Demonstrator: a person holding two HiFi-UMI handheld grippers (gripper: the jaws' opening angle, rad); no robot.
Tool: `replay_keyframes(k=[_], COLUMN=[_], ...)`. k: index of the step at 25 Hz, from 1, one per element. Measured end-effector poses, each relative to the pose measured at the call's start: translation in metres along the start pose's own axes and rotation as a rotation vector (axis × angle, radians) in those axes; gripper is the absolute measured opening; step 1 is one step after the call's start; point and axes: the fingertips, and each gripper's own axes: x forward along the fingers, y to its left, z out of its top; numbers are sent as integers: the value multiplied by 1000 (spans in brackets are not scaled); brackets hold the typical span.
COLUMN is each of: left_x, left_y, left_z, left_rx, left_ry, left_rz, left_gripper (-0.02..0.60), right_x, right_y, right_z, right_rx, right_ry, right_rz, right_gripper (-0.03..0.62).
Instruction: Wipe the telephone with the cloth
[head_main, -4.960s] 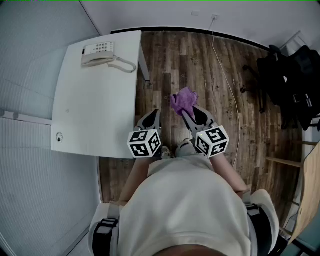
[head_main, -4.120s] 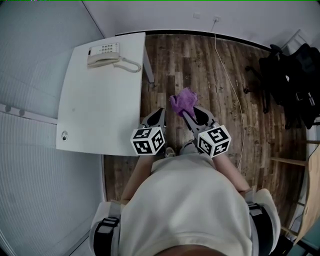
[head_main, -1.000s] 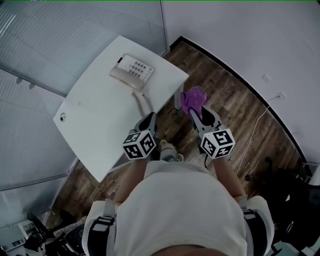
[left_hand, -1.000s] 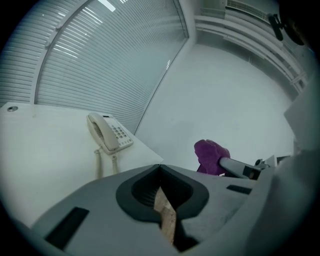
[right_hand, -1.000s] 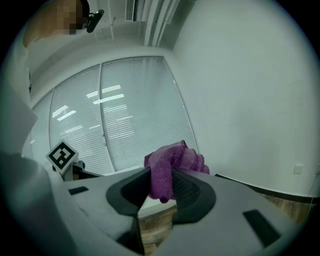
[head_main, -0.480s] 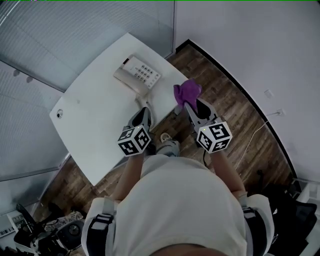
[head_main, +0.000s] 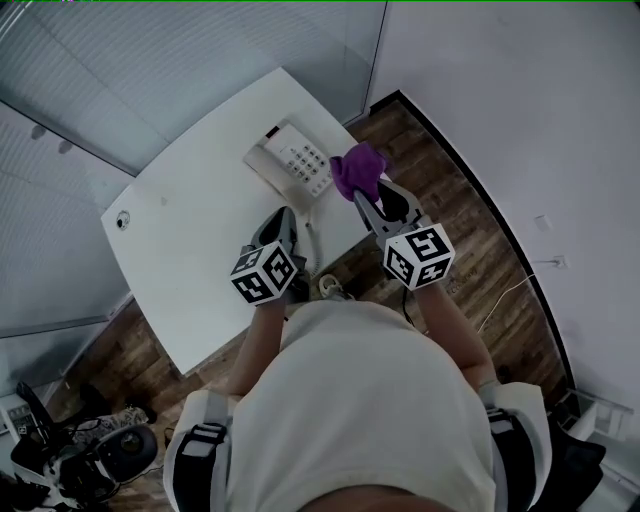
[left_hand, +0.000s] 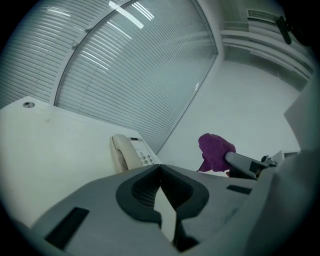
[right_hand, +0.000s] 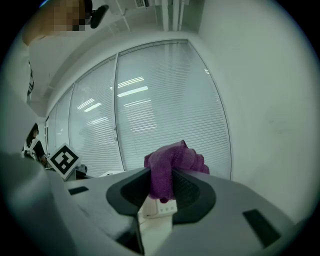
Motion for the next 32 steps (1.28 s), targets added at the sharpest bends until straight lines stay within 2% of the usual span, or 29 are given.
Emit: replay_keyframes(k=[7, 17, 24, 32], left_x=[8, 7, 1, -6], left_y=[18, 60, 78, 74], left_z=[9, 18, 19, 6], left_rx=[-34, -93, -107, -133], left_ry=[-31, -66, -53, -85], left_rz=[66, 171, 200, 254], left_gripper=[21, 21, 21, 21], right_x=[60, 154, 208, 231], right_y=[7, 39, 64, 63], right_z=[9, -1, -7, -27], right_rx=[-45, -83, -128, -120], right_ry=[19, 89, 132, 184], right_rz=[115, 271, 333, 352], right_gripper=[130, 130, 130, 130])
